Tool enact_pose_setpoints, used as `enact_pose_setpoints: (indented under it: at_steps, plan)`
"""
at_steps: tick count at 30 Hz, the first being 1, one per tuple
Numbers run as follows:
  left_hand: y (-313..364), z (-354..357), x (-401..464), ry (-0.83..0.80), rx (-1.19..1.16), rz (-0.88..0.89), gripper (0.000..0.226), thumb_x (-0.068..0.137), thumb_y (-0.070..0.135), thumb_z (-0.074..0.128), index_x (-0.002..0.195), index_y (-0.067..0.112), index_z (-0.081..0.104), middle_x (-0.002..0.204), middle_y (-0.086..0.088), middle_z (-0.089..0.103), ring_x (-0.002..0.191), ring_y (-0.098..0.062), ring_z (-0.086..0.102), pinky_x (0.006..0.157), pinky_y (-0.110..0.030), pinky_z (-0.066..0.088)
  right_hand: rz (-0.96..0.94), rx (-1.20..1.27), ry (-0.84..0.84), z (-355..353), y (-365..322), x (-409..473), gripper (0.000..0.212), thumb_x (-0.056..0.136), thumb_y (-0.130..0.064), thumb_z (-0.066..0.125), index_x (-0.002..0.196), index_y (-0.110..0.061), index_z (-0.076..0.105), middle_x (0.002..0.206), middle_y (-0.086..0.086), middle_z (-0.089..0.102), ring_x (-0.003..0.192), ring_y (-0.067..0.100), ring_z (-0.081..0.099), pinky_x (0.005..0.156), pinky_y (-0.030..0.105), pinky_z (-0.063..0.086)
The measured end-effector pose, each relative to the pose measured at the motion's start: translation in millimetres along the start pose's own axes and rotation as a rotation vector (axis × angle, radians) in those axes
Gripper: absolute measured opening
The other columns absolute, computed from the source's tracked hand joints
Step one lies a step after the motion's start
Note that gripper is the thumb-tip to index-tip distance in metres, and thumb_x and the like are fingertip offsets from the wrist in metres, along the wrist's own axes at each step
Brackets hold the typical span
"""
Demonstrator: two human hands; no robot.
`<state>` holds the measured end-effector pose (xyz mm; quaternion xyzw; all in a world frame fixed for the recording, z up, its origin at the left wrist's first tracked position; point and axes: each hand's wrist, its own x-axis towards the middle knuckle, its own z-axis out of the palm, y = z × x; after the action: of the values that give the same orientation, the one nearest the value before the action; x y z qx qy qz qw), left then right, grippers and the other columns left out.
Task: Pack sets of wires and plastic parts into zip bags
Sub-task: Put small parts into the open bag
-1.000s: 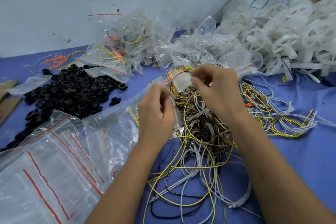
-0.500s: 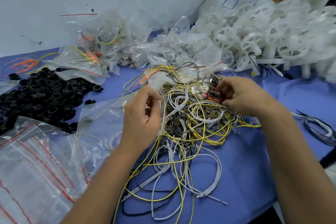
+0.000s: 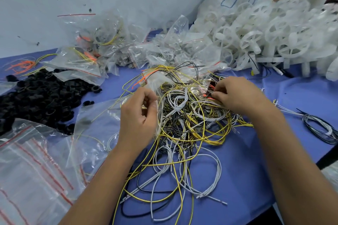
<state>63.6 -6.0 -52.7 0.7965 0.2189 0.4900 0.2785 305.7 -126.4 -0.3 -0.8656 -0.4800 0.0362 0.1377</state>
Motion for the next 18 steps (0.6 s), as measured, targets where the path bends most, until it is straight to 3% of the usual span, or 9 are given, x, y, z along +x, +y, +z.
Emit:
enact_pose_setpoints:
  at_steps: [3, 5, 9, 14, 18]
  plan:
    - [-1, 0, 0, 0.0, 0.002, 0.004, 0.015, 0.091, 0.006, 0.058, 0.09, 0.021, 0.057, 0.079, 0.009, 0.055, 0.074, -0.019, 0.055, 0.062, -0.032, 0.043, 0.15, -0.066, -0.048, -2, 3, 3, 0.032, 0.103, -0.041, 0.056, 0.096, -0.014, 0.073, 0.094, 0.011, 0.07, 0.09, 0.031, 0.062, 0.075, 0.039, 0.052]
    - [-1, 0, 0, 0.002, 0.009, 0.008, 0.016, 0.091, 0.007, 0.058, 0.09, 0.023, 0.057, 0.079, 0.01, 0.055, 0.075, -0.018, 0.055, 0.062, -0.034, 0.045, 0.212, -0.102, -0.012, -5, 0, 6, 0.036, 0.099, -0.044, 0.061, 0.089, -0.01, 0.069, 0.087, 0.013, 0.066, 0.086, 0.033, 0.06, 0.07, 0.036, 0.046]
    - [-1, -1, 0, 0.009, 0.01, 0.009, 0.016, 0.089, 0.008, 0.057, 0.09, 0.024, 0.056, 0.081, 0.01, 0.056, 0.075, -0.017, 0.055, 0.061, -0.037, 0.047, 0.034, 0.015, 0.179, -9, -19, 5, 0.015, 0.087, -0.034, 0.08, 0.085, -0.02, 0.08, 0.082, 0.006, 0.074, 0.08, 0.026, 0.067, 0.07, 0.034, 0.054]
    - [-1, -1, 0, 0.006, 0.012, 0.009, 0.015, 0.089, 0.007, 0.057, 0.089, 0.022, 0.057, 0.079, 0.007, 0.055, 0.074, -0.019, 0.055, 0.06, -0.037, 0.046, 0.041, 0.003, -0.008, 1, -25, 4, 0.017, 0.092, -0.036, 0.074, 0.098, -0.021, 0.082, 0.095, 0.007, 0.077, 0.087, 0.025, 0.068, 0.078, 0.038, 0.058]
    - [0, -1, 0, 0.014, 0.031, 0.016, 0.015, 0.088, 0.006, 0.057, 0.089, 0.021, 0.057, 0.08, 0.01, 0.056, 0.075, -0.017, 0.055, 0.061, -0.036, 0.047, 0.135, -0.014, -0.012, 3, -25, 12, 0.039, 0.099, -0.046, 0.061, 0.078, -0.013, 0.064, 0.085, 0.014, 0.064, 0.079, 0.032, 0.056, 0.068, 0.035, 0.042]
